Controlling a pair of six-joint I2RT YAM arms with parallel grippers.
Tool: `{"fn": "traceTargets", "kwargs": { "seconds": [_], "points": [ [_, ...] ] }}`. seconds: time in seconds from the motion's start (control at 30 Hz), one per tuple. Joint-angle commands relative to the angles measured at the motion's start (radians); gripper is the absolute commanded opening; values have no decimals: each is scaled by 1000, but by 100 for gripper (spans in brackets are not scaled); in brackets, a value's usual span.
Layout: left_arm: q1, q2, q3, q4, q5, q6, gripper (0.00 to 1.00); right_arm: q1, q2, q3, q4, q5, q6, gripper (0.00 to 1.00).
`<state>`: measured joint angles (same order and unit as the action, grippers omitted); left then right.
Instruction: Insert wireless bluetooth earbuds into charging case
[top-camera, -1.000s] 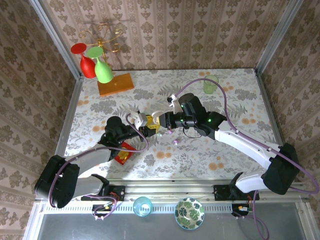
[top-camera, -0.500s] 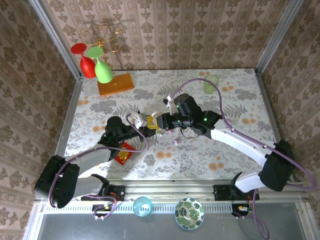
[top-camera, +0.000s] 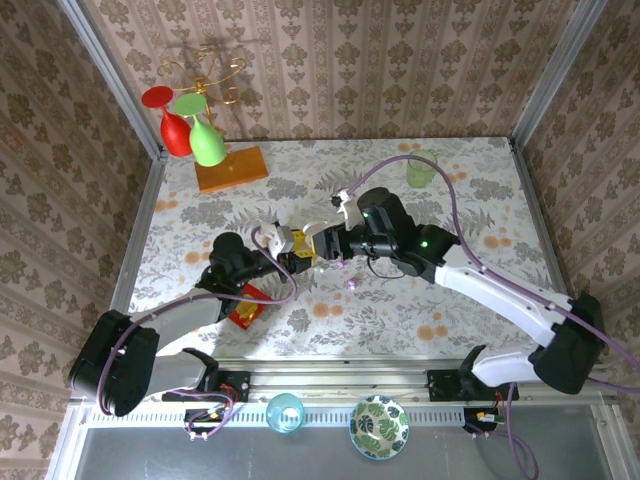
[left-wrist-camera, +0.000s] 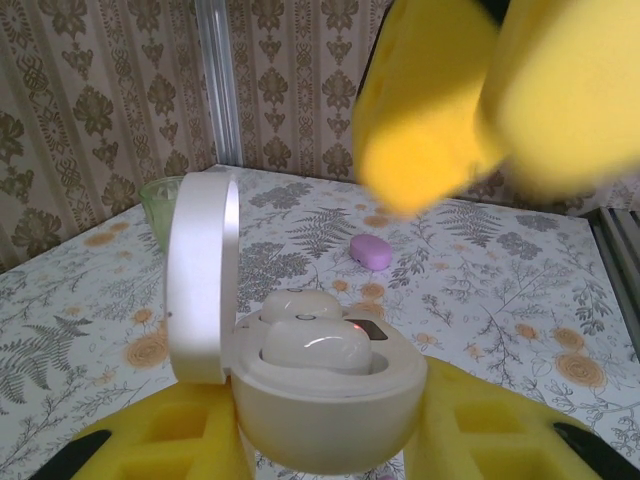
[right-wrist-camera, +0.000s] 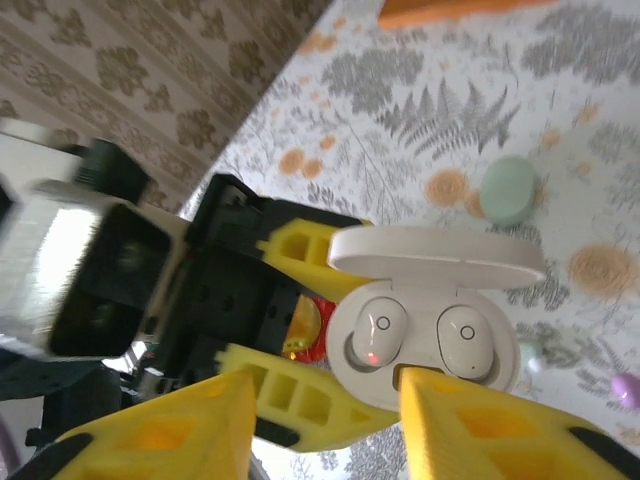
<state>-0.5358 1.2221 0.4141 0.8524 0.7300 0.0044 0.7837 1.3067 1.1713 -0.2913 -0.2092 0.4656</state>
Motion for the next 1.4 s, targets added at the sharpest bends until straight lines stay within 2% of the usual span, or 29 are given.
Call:
{"fn": "traceTargets", "kwargs": {
  "seconds": [0.0,0.23,0.4,0.93,1.03,1.17,1.37],
  "points": [
    [7,-14,-2,50,67,2,19,-8,-72,-22,32,56,-12,49],
    [7,-14,-14,116,155,1,20,-58,23,102,-83,66,51,54],
    [6,-33,-18,113,160,-2,20,-61,78,158,-146,68,52,54],
    [5,-39,-15,122,66,-17,19,-60,-7,44,-147,51,23,56],
    [5,-39,-18,133,57,-19,19,-77,-52,-21,-47,8,77,64],
    [5,-38,-28,187,35,-44,19,-150,-94,-175,234,-170,277,75],
    [1,-35,-32,248,-20,-68,19,-195,-51,-333,671,-406,600,77]
  ]
}}
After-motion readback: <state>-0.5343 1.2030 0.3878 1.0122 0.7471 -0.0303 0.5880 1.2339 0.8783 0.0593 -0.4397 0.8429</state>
